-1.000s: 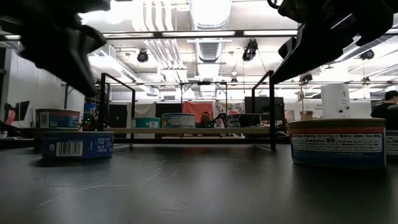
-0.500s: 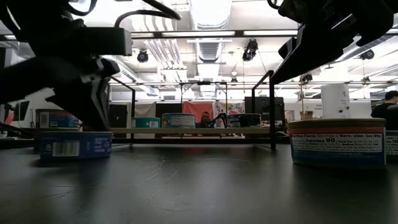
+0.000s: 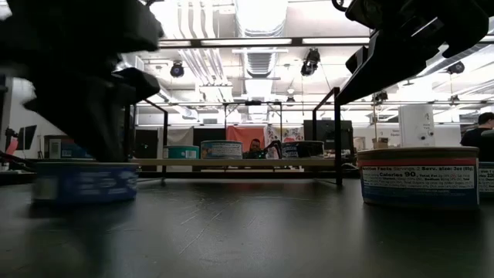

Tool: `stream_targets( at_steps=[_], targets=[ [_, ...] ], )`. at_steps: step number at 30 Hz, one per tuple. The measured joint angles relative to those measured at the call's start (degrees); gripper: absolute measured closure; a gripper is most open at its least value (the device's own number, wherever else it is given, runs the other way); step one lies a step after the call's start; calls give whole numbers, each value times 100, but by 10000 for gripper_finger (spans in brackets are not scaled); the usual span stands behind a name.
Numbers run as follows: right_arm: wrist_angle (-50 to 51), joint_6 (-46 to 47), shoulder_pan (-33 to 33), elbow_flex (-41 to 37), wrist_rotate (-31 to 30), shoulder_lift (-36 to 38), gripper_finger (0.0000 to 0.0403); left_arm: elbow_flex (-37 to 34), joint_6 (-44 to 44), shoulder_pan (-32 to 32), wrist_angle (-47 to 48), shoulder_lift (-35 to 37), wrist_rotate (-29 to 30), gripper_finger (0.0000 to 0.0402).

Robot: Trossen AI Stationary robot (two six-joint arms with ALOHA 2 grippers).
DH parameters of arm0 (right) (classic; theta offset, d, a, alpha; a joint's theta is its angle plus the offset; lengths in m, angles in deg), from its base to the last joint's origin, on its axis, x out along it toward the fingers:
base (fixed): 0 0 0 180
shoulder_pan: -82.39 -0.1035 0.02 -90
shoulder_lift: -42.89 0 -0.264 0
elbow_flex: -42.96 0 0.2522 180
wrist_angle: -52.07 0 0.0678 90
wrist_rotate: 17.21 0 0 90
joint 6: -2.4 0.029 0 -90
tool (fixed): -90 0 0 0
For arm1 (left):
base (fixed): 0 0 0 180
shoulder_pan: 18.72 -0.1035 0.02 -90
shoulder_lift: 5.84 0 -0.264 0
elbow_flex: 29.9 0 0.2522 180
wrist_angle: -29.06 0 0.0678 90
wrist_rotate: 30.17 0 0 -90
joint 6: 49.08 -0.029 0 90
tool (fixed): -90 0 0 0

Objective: Stack canned seafood by type on shelf
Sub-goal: Stack the blue tuna can on top of the other blue tuna can on the shelf

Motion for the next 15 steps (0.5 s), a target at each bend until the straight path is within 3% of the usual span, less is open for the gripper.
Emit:
stream_targets(
  at_steps=[4, 15],
  targets=[
    [1, -3, 0, 0, 0, 0, 390, -17, -24, 124, 164, 231, -475, 401],
    [-2, -5, 0, -2, -1, 0, 390, -13, 142, 266, 420, 1100, -527, 401]
  ],
)
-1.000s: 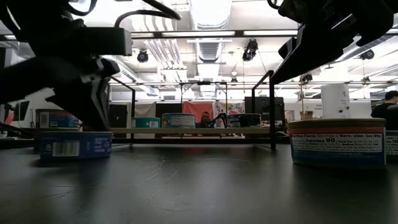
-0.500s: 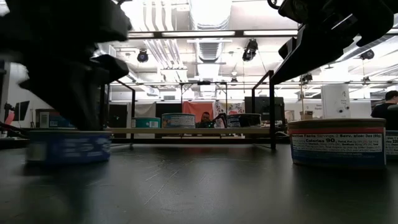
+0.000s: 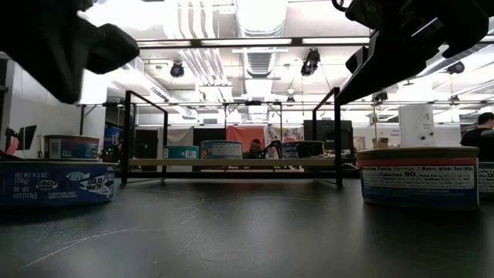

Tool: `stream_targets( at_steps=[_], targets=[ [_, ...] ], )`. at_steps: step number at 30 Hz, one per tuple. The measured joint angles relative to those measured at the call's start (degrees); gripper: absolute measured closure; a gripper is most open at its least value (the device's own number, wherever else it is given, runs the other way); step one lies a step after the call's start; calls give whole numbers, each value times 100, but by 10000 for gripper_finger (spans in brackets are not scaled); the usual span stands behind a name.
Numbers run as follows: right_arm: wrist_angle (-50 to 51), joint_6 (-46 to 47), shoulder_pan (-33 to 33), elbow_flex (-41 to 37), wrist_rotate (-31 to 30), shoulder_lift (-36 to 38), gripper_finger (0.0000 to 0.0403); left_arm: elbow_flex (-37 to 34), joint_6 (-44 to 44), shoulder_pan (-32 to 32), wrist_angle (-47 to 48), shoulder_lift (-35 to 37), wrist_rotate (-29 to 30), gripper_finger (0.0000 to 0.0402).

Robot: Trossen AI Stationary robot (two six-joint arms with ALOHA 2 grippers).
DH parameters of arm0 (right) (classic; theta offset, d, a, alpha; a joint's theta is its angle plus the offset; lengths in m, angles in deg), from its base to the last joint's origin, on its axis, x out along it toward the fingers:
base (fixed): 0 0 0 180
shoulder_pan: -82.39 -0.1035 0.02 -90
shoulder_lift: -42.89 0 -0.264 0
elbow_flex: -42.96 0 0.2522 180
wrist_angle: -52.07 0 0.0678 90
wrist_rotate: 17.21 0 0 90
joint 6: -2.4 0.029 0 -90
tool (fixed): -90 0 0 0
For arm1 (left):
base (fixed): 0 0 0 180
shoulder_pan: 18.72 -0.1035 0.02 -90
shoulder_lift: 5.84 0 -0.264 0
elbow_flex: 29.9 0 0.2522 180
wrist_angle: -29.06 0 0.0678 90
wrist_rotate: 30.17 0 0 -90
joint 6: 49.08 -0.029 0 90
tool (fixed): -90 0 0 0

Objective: Stack canned seafood by type on shelf
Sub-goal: Stack the blue tuna can on top of the other blue tuna can on the shelf

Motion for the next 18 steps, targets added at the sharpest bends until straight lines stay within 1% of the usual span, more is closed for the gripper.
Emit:
stream_targets(
  at_steps=[3, 6, 13, 18],
  targets=[
    [1, 1, 0, 0, 0, 0, 390, 0, 201, 73, -38, -20, -387, 401],
    [-1, -4, 0, 0, -2, 0, 390, 0, 460, 131, -358, -204, -679, 401],
    [-1, -6, 0, -25, -2, 0, 390, 31, 925, 287, -540, -680, -684, 402],
    [2, 1, 0, -50, -2, 0, 390, 31, 963, 344, -543, -997, -689, 401]
  ],
)
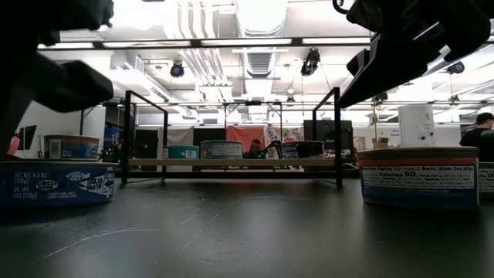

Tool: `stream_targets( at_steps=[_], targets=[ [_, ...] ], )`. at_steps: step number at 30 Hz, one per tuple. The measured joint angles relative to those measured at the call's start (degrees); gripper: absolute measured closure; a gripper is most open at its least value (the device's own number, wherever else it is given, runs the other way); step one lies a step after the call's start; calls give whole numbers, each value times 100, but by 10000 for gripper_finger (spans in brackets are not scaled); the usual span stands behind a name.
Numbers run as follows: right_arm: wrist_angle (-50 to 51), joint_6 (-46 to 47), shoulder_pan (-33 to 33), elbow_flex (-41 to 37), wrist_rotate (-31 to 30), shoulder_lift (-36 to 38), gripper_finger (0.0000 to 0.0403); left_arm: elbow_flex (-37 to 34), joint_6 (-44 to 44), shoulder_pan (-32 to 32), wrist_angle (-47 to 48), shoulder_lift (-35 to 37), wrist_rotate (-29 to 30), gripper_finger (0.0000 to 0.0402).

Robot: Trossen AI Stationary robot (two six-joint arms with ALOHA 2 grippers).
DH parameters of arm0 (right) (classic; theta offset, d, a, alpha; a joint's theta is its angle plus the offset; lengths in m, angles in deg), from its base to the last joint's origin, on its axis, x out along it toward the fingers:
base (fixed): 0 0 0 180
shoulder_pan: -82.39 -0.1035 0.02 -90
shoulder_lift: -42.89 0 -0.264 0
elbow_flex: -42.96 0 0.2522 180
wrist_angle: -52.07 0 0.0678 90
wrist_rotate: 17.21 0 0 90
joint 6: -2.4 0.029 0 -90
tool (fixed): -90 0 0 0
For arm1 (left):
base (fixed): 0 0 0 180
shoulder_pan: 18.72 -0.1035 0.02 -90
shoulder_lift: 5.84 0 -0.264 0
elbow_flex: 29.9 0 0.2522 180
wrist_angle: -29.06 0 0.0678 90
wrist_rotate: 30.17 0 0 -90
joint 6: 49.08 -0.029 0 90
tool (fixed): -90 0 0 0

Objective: Stack canned seafood by type on shelf
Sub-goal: Stack the blue tuna can on top of the other blue tuna can on the shelf

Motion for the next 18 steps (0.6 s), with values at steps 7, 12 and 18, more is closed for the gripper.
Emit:
stream_targets(
  at_steps=[7, 12, 18],
  targets=[
    [-2, 2, 0, -4, 0, 0, 390, 2, 338, 10, 1022, -69, 63, 401],
    [-2, -2, 0, -4, 0, 0, 390, -2, 820, 13, 2248, 134, 474, 401],
    [2, 0, 0, -4, 0, 0, 390, 83, 524, 13, 1372, 520, 775, 401]
  ],
)
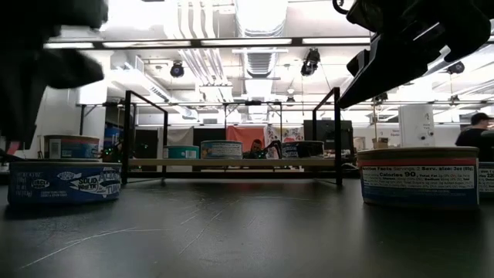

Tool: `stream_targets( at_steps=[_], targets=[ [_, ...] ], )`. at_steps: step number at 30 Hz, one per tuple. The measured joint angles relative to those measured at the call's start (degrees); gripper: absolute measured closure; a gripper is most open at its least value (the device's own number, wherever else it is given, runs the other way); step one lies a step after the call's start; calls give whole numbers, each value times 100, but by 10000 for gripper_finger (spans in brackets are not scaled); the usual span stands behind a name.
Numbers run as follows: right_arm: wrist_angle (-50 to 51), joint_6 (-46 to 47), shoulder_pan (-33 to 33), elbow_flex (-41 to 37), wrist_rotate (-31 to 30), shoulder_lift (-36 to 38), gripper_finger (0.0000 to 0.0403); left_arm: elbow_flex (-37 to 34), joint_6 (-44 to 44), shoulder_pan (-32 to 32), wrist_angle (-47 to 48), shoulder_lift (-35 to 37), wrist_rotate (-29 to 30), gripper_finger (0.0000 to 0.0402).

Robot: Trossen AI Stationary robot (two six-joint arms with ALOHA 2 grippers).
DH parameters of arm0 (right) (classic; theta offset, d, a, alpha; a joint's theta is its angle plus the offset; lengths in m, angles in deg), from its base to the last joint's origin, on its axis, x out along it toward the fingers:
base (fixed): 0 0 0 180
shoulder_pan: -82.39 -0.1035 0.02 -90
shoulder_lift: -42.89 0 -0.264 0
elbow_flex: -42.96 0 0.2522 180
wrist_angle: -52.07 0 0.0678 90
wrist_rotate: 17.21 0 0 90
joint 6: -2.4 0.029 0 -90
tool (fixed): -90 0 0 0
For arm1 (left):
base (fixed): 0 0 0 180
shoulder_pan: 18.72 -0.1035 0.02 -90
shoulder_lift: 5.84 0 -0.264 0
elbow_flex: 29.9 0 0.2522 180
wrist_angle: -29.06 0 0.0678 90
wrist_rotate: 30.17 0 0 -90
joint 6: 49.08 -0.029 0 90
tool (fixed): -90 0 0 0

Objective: Stack canned seafood by type on shelf
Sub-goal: Stack the blue tuna can on top of the other blue tuna can on the shelf

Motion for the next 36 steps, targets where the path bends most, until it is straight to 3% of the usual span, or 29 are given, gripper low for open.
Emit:
stream_targets(
  at_steps=[7, 16, 28, 36],
  targets=[
    [0, -21, 0, -11, 0, 0, 390, 16, -291, -2, -1183, -83, 28, 401],
    [-4, -131, 0, -28, 0, 0, 390, 7, -218, -2, -1298, -669, -2, 401],
    [-2, -162, 0, -31, -2, 0, 390, 0, 347, -2, 637, -531, 412, 401],
    [0, -146, 0, -31, -2, 0, 390, 0, 516, 9, 765, 0, 1029, 401]
  ],
)
